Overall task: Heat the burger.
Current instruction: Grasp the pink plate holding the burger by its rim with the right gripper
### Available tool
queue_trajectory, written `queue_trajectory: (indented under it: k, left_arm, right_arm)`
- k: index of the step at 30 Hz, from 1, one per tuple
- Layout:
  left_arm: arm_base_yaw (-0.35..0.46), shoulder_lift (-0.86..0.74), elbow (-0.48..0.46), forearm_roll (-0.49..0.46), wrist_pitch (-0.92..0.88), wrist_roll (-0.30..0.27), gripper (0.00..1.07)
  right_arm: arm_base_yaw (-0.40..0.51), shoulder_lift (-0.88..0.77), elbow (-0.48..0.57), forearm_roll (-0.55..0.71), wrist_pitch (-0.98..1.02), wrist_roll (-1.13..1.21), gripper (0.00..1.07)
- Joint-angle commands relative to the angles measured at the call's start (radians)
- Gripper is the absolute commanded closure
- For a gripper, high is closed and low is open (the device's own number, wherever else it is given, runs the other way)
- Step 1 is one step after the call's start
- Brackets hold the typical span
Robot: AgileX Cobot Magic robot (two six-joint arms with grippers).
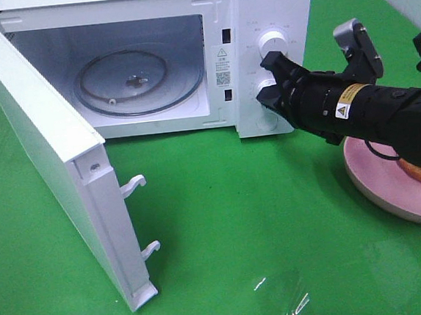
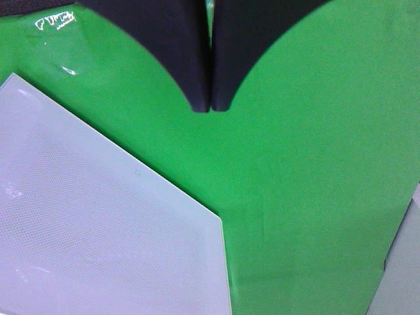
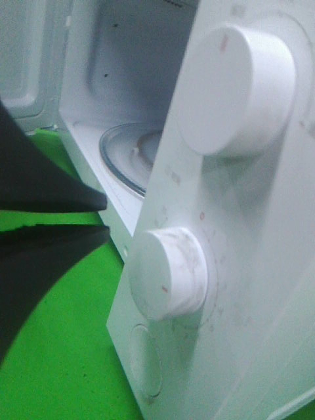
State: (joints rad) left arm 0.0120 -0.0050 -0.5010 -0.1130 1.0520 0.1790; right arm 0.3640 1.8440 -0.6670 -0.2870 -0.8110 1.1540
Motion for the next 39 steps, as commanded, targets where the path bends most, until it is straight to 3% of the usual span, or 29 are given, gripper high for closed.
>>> queue_trajectory:
  k: [1, 4, 9, 15, 20, 23, 24, 27, 29, 30, 33, 35, 39]
  left_arm:
    - [0.001, -0.023, 0.003, -0.002, -0.012, -0.005, 1.06]
    - [0.001, -0.023, 0.003, -0.002, -0.012, -0.005, 1.06]
    - [0.001, -0.023, 0.003, -0.002, -0.012, -0.005, 1.06]
    - [0.001, -0.023, 0.003, -0.002, -0.012, -0.005, 1.06]
    - [0.001, -0.023, 0.003, -0.002, -0.012, -0.005, 1.06]
    - [0.001, -0.022, 0.003, -0.002, -0.012, -0.005, 1.06]
    - [0.001, -0.022, 0.003, -0.002, -0.012, -0.005, 1.06]
    - [0.001, -0.021, 0.003, -0.002, -0.012, -0.005, 1.06]
    - [0.001, -0.021, 0.003, -0.002, -0.012, -0.005, 1.06]
    - [0.001, -0.021, 0.003, -0.002, -0.012, -0.005, 1.06]
    - [0.001, -0.021, 0.003, -0.002, -0.012, -0.005, 1.06]
    - [0.001, -0.021, 0.003, -0.002, -0.012, -0.005, 1.06]
    - [0.001, -0.021, 0.003, -0.002, -0.012, -0.005, 1.06]
  right_arm:
    - [0.0, -0.034, -0.001, -0.067, 0.028, -0.102, 1.0]
    - [0.0, -0.08, -0.003, -0.156, 0.091, -0.27, 0.98]
    - [0.0, -0.126, -0.004, -0.188, 0.178, -0.401, 0.96]
    - [0.0, -0.223, -0.098, -0.317, 0.599, -0.444, 0.9]
    - [0.0, -0.256, -0.133, -0.334, 0.751, -0.446, 0.88]
    - [0.0, -0.273, -0.171, -0.329, 0.919, -0.453, 0.79]
    - [0.0, -0.274, -0.183, -0.309, 0.999, -0.465, 0.74]
    - [0.0, -0.274, -0.191, -0.285, 1.047, -0.486, 0.71]
    - [0.0, -0.273, -0.209, -0.216, 1.134, -0.563, 0.65]
    - [0.0, -0.273, -0.24, -0.077, 1.24, -0.709, 0.55]
    - [0.0, -0.273, -0.25, -0.026, 1.264, -0.756, 0.5]
    - [0.0, -0.273, -0.271, 0.141, 1.33, -0.898, 0.32]
    - [0.0, -0.266, -0.271, 0.216, 1.394, -0.981, 0.26]
